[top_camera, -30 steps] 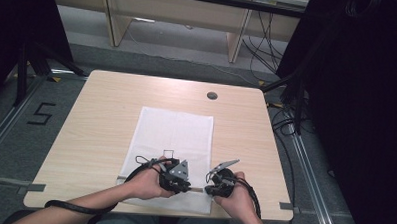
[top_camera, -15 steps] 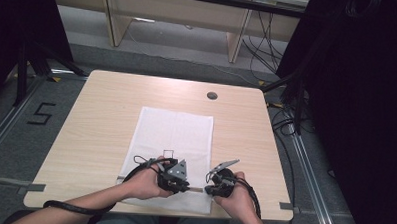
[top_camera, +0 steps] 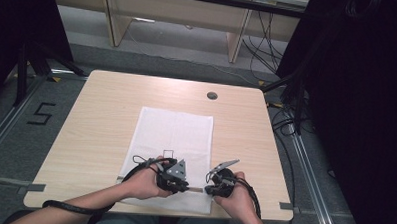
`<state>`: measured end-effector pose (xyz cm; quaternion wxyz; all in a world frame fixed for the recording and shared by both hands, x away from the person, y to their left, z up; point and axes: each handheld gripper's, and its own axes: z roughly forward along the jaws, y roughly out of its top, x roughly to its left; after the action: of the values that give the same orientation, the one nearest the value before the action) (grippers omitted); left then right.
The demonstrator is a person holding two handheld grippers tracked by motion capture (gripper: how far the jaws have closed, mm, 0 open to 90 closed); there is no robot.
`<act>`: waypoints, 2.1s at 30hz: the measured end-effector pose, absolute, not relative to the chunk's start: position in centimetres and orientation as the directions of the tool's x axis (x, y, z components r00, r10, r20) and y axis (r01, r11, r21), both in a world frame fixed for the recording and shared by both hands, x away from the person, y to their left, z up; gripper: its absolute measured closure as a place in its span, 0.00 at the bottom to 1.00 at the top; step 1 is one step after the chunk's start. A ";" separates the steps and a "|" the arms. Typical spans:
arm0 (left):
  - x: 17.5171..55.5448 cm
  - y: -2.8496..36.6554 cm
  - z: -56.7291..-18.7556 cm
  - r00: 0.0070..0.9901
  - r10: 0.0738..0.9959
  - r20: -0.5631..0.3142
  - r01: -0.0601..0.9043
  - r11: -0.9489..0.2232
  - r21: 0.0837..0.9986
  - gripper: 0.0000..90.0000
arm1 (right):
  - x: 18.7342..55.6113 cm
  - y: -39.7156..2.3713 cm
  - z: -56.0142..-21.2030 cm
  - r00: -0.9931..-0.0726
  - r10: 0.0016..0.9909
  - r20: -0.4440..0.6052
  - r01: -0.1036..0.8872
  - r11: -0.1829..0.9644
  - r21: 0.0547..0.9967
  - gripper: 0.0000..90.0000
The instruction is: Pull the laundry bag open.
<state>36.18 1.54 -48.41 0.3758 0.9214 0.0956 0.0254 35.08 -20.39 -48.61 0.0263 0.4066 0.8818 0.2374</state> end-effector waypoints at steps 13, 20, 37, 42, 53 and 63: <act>36.1 1.7 -48.3 0.981 0.194 -0.026 0.157 -0.698 0.698 0.91 | 35.0 -20.3 -48.6 -0.661 0.736 0.144 0.710 0.552 0.436 1.00; 36.2 1.9 -48.3 0.982 0.187 -0.018 0.147 -0.704 0.694 0.91 | 35.0 -20.3 -48.6 -0.661 0.736 0.148 0.710 0.549 0.441 1.00; 36.1 2.1 -48.4 0.979 0.201 -0.029 0.164 -0.698 0.698 0.91 | 35.0 -20.3 -48.6 -0.656 0.740 0.150 0.714 0.544 0.441 1.00; 36.1 2.2 -48.4 0.979 0.199 -0.032 0.165 -0.697 0.698 0.91 | 34.9 -20.3 -48.6 -0.646 0.748 0.155 0.725 0.537 0.431 1.00; 36.2 2.6 -48.3 0.979 0.200 -0.031 0.164 -0.697 0.698 0.91 | 35.0 -20.3 -48.6 -0.656 0.740 0.151 0.714 0.544 0.441 1.00; 36.2 2.6 -48.3 0.982 0.190 -0.021 0.150 -0.699 0.699 0.91 | 35.0 -20.4 -48.6 -0.657 0.739 0.149 0.714 0.546 0.439 1.00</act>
<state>36.15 2.64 -48.26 0.3767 0.9213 0.0923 0.0261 34.98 -20.35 -48.63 0.0265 0.4133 0.8788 0.2372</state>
